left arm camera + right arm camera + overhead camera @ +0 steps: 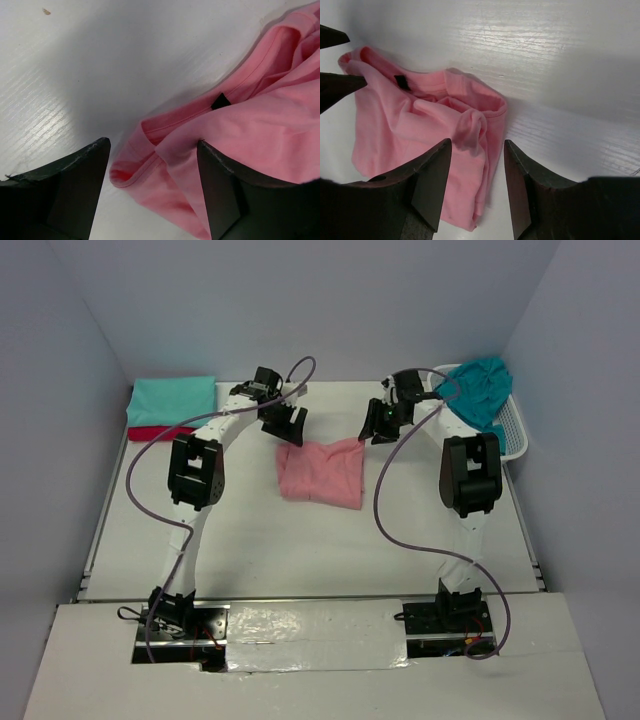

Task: Fold and stack the t-shirts
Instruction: Fold the long partially folded tshirt into a neat square

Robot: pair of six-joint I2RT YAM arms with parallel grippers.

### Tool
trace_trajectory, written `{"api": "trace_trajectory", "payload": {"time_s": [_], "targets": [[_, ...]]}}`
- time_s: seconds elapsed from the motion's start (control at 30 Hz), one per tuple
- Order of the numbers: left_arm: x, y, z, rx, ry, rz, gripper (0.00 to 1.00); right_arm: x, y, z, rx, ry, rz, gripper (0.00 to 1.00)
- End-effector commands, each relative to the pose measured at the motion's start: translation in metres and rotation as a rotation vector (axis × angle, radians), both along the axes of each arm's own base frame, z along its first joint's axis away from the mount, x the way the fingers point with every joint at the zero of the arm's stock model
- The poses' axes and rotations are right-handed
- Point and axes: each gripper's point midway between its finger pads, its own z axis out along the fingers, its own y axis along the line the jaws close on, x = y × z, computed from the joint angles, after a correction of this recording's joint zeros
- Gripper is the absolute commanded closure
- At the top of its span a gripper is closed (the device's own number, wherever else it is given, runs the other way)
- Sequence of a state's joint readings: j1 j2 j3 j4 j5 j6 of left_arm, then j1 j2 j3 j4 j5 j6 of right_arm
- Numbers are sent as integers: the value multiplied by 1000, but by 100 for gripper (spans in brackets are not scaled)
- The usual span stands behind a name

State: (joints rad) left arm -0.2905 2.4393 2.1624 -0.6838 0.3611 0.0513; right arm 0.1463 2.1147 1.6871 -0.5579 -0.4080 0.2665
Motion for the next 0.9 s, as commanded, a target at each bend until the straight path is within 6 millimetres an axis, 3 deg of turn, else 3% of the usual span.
{"api": "trace_trajectory", "payload": {"time_s": [0.0,0.13,0.23,0.3,0.57,0.6,0.63,0.7,0.77,0.87], "targets": [[4,-8,14,-31,-8,5,18,10,7,5,11,-54,29,46],[-10,-8,6,-43,28,-3,23,8,9,6,32,-52,32,46],[-12,-15,15,-89,11,-16,28,9,12,2,44,-39,37,47],[-12,-20,21,-115,0,-32,39,9,13,-2,50,-27,37,47],[-12,-23,18,-120,9,-39,43,11,15,-7,57,-17,44,47],[-10,-23,21,-117,-5,-38,42,10,14,-8,54,-15,45,47],[-8,-23,23,-109,-21,-38,33,10,14,-9,52,-12,45,47],[-3,-24,35,-99,-87,-40,26,8,13,-11,49,-10,45,47],[1,-24,49,-94,-147,-40,24,8,13,-11,45,-11,46,48],[4,-27,56,-96,-193,-47,24,7,13,-11,46,-10,48,49]]}}
